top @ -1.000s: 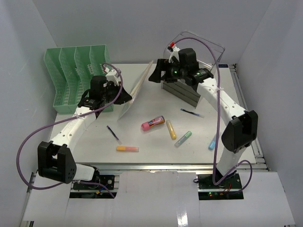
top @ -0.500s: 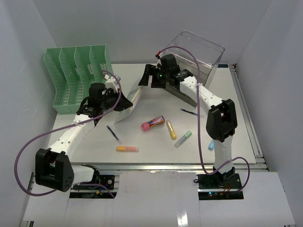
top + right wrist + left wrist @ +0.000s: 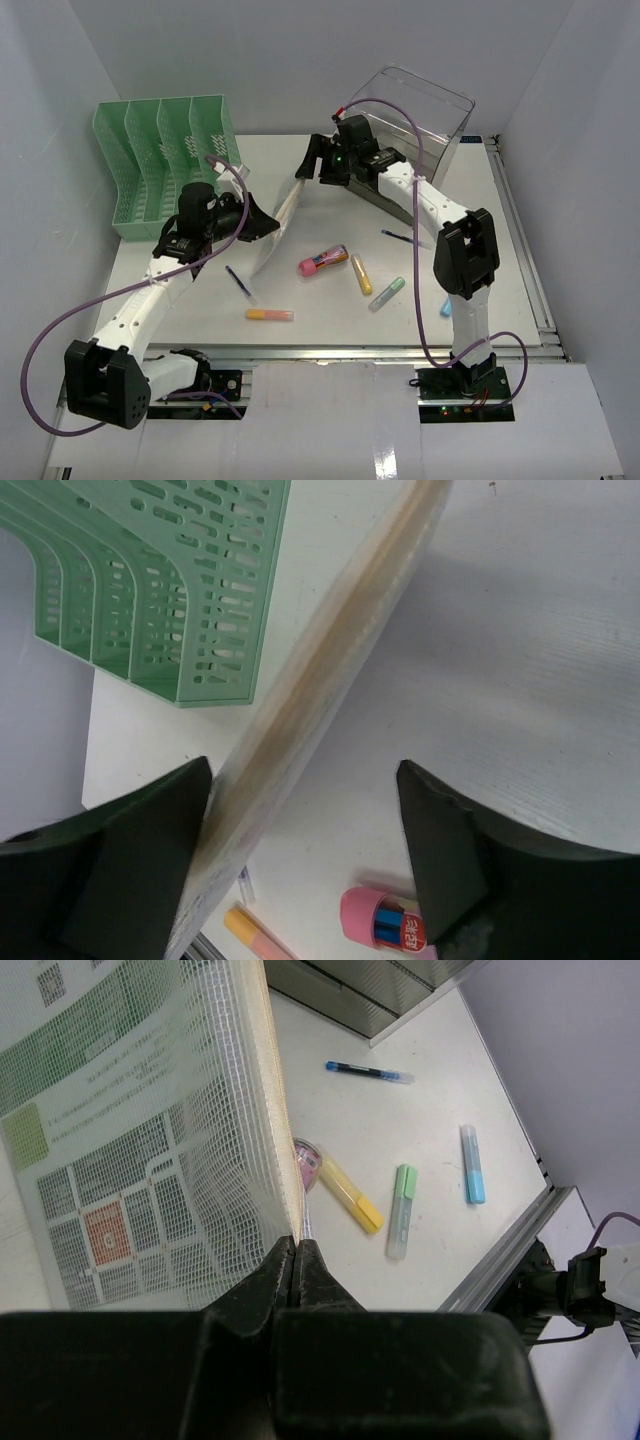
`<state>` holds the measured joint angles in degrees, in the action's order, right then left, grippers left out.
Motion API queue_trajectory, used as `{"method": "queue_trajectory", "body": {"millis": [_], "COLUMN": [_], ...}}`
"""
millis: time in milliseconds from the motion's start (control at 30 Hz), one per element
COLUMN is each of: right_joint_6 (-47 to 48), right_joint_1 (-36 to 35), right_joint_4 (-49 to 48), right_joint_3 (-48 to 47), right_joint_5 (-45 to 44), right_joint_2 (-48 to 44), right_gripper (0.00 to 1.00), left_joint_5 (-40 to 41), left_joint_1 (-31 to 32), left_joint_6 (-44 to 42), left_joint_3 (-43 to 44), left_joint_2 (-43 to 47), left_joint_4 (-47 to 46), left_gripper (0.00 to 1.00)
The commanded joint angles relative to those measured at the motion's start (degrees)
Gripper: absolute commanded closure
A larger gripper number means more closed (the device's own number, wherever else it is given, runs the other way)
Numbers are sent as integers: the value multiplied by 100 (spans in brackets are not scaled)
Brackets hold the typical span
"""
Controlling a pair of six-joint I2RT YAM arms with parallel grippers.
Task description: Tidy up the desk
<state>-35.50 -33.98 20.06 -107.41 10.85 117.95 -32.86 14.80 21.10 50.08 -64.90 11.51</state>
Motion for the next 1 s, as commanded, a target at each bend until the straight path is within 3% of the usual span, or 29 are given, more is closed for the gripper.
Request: {"method": "queue_trajectory", "body": {"millis": [0, 300, 400, 467, 633, 700, 833, 967], "right_joint_6": [-42, -48, -63, -95, -205, -221, -229, -189], "right_joint_1": [-65, -27, -3, 21, 104, 126, 196, 305], "right_joint_4": [-269, -400, -433, -449, -523, -564, -676, -888], "right_joint_3": [33, 132, 191, 226, 127, 52, -149, -247], "right_joint_5": [-25, 163, 184, 93, -2, 32, 168, 576], "right_joint_2": [46, -105, -211, -316, -556, -589, -641, -691], "right_gripper": [45, 86, 92, 92, 92, 92, 92, 92], "left_joint_5": [-333, -438, -464, -467, -422, -404, -372, -144], "left_joint_1": [15, 9, 15, 7, 7, 15, 15, 15], "left_joint_6": [20, -74, -74, -55, -44, -48, -62, -95], "left_joint_3": [-98, -174, -121, -73, 125, 263, 540, 690], "left_joint_2": [289, 289, 199, 117, 12, -1, -6, 109], "left_joint_4": [-208, -184, -179, -160, -75, -12, 170, 323], "left_gripper": [100, 100, 100, 92, 49, 37, 22, 15]}}
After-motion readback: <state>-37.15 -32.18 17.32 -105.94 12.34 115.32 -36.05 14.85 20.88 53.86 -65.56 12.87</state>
